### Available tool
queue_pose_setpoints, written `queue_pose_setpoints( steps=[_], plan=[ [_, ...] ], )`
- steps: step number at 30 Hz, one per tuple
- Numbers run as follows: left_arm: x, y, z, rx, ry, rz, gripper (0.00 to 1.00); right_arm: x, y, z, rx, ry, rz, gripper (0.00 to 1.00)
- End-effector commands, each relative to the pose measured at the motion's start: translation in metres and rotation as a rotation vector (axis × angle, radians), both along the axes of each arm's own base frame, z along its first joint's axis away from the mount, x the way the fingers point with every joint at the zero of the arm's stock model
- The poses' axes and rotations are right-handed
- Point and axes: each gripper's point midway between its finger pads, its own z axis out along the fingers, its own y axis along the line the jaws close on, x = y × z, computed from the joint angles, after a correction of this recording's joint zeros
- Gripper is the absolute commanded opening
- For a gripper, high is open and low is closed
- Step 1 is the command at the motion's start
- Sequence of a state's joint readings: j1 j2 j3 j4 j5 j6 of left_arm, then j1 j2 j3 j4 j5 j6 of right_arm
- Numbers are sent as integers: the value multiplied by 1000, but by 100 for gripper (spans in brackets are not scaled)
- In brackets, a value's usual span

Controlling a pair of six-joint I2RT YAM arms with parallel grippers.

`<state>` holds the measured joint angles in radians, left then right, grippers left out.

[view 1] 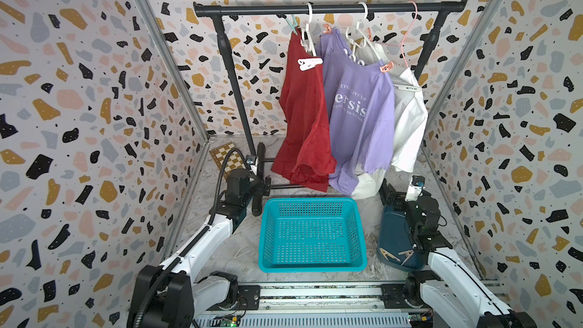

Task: Use clothespins to secure the t-shirt on both sides of the hanger
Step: Reset both arms

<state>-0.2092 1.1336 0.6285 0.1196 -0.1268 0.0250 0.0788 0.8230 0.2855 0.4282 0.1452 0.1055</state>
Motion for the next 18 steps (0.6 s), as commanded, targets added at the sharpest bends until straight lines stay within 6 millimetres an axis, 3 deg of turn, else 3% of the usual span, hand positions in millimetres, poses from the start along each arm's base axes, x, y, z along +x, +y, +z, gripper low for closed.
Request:
queue_pose_setpoints(
  steps=[1,9,18],
  plan=[
    [0,22,-6,88,-51,83,98,2,-3,18,16,-110,7,100],
    [-7,44,-44,61,-121,226,99,-8,-7,-4,10,-199,-12,100],
    [4,46,-58,110,-150,227,99,0,-1,-13,-45,-226,-6,100]
  ],
)
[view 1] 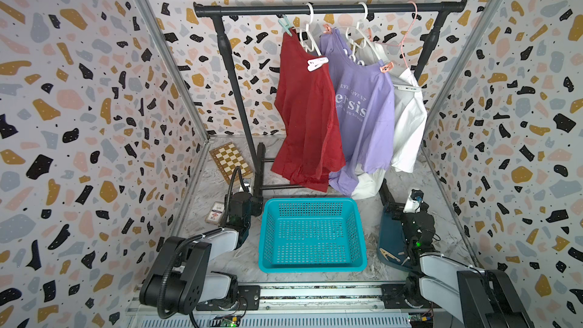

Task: Use clothespins to secure the t-shirt on both sides of the hanger
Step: Reset both arms

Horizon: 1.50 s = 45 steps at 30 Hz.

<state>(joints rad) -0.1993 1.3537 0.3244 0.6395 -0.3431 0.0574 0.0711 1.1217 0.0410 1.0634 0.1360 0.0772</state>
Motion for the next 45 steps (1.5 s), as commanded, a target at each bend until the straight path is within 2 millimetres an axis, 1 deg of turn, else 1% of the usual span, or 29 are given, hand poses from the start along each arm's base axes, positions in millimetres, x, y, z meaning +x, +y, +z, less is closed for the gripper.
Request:
queue_pose_setpoints(
  steps=[1,4,7,8,9,10,12,13,15,16,17,19,20,21,22,23,24,25,26,28,29,45],
  plan=[
    [14,4,32,-7,-132,35,99,5,-2,33,-20,-134,-22,100],
    [14,12,34,-4,-152,89,99,12,-1,26,-29,-116,-15,100],
    [23,19,31,16,-101,144,99,21,4,16,-42,-81,6,100],
    [25,23,30,25,-85,177,99,25,1,13,-39,-65,-9,100],
    [25,29,30,33,-80,214,99,30,-2,9,-31,-40,-27,100],
    [26,34,30,40,-75,252,99,40,-5,5,-21,-12,-46,100],
    [26,39,29,47,-62,291,99,58,1,-6,-43,65,-21,99],
    [26,40,29,47,-63,293,99,59,4,-8,-54,70,-13,99],
    [23,38,28,39,-69,278,99,56,6,-7,-55,58,-3,100],
    [22,35,30,29,-91,249,99,52,9,-11,-56,50,21,100],
    [19,29,30,15,-105,203,99,49,9,-7,-62,8,28,100],
    [12,18,31,-6,-142,124,99,50,9,-12,-54,44,29,100],
    [7,17,32,-22,-177,105,99,51,9,-10,-57,30,27,100],
    [4,18,33,-36,-200,99,99,51,9,-10,-58,30,25,100],
    [2,23,30,-65,-202,120,99,51,9,-11,-57,42,25,99],
    [4,33,21,-94,-190,150,99,51,8,-10,-58,32,25,100],
    [12,36,23,-96,-209,158,99,50,9,-10,-58,36,25,100],
    [18,36,22,-78,-193,157,99,50,9,-10,-59,34,27,100],
    [15,35,21,-103,-175,151,99,50,9,-10,-60,35,23,100],
    [12,39,16,-110,-132,171,99,50,9,-10,-61,35,23,99],
    [14,41,17,-110,-159,183,99,50,9,-10,-60,36,24,100],
    [12,42,18,-119,-149,182,99,51,9,-11,-58,38,27,100]
  ],
)
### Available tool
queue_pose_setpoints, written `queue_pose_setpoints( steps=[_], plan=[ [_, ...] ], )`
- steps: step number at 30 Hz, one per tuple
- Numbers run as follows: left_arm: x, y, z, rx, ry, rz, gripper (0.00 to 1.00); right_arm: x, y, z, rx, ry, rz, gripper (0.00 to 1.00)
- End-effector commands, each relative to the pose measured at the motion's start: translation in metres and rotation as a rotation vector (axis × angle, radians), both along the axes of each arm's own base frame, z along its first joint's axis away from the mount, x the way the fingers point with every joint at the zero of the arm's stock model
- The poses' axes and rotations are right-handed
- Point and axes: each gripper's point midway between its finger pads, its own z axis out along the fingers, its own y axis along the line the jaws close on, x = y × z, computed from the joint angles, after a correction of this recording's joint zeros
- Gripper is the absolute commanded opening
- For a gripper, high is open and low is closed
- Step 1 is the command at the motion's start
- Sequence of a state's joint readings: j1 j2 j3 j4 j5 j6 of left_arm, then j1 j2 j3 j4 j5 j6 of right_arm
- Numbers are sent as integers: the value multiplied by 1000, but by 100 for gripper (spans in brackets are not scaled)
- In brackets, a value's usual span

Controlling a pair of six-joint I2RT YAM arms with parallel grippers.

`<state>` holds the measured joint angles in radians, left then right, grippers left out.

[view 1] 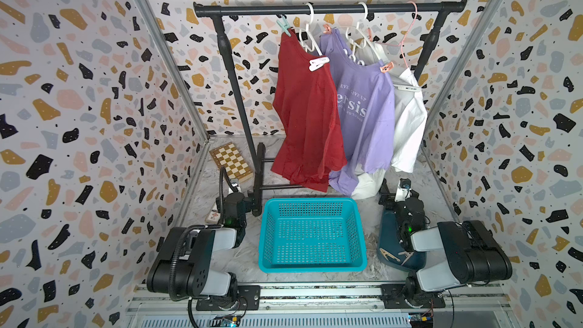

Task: Use clothespins to secure the t-shirt on both sides of the hanger
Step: Reset both arms

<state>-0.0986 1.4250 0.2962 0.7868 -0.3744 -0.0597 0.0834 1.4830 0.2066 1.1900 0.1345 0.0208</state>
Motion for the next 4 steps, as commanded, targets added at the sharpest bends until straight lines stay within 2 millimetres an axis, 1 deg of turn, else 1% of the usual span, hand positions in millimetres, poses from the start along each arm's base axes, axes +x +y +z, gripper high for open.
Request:
queue_pose_setpoints(
  steps=[1,4],
  plan=[
    [10,1,21,-14,-76,9,99,2,1,10,3,-34,6,99],
    [10,1,21,-15,-75,8,99,1,1,10,3,-37,5,99]
  ],
)
